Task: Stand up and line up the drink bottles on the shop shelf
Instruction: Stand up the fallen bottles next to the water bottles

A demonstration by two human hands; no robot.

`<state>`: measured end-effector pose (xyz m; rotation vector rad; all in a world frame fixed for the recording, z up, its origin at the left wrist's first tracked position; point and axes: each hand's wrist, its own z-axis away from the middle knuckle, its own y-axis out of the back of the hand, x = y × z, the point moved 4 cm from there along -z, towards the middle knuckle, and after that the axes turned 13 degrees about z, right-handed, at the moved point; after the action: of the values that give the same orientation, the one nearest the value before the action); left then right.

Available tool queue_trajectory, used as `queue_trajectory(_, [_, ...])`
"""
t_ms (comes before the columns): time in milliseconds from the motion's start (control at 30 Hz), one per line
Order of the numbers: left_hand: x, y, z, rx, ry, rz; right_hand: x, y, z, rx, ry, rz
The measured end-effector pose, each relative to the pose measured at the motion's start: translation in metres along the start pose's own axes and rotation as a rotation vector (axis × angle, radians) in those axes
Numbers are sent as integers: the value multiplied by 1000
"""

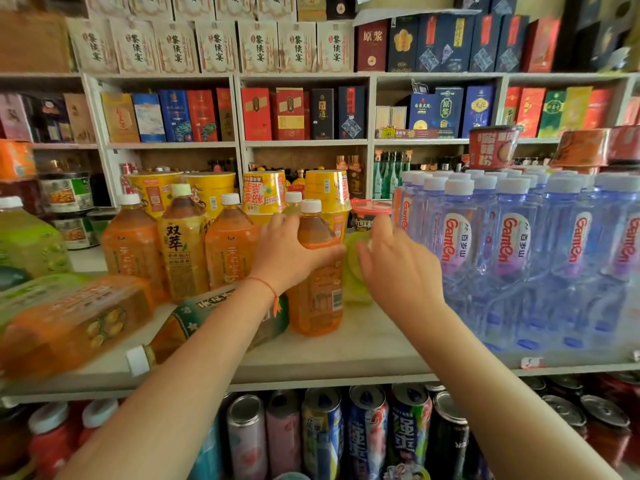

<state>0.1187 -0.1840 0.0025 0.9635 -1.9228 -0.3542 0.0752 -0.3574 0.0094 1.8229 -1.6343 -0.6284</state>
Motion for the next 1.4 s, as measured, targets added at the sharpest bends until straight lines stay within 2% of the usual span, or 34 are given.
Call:
queue_trajectory(133, [-3, -1, -2, 10, 1, 34, -3, -3, -39, 182, -46, -64])
queue_trajectory(200, [-2, -2, 0, 18, -3, 36, -3, -15, -55, 224, -49, -3])
queue_trajectory(267, [0, -2, 4, 35, -13, 31, -5, -36, -66, 166, -42, 44])
queue_trajectory(400, [-2, -2, 14, 22, -31, 2, -9, -70, -75, -36, -91, -290])
queue_trajectory(467, [-8, -3, 22, -9, -6, -35, -12, -76, -75, -10, -86, -322])
queue_trajectory(633, [-11, -3, 30, -70, 27, -57, -11, -80, -74, 174, -86, -429])
queue_trajectory(767, [-10, -7, 34, -60, 28, -52, -7, -88, -78, 43, -114, -682])
queue_trajectory(833, [-8, -9, 37, -56, 4, -57, -8, -80, -73, 37, -142, -780])
queue_trajectory(933, [4, -6, 41, -84, -63, 47, -22, -45, -57, 211, -54, -779])
queue_trajectory(1033, [14, 9, 45, -155, -98, 58, -46, -19, -40, 391, 160, -648])
queue_trajectory(1133, [4, 41, 46, -66, -102, -47, -69, -13, -19, 454, 352, -590])
queue_trajectory(1200, [-14, 63, 48, -25, -63, -171, -82, -14, -3, 417, 462, -596])
queue_trajectory(1233, [-26, 73, 49, -43, -18, -234, -92, -18, 5, 341, 509, -601])
queue_trajectory(1300, [-50, 86, 52, -175, 100, -312, -112, -33, 21, 66, 598, -590])
queue_trajectory(1400, [-81, 100, 61, -357, 235, -136, -141, -52, 36, -271, 715, -404])
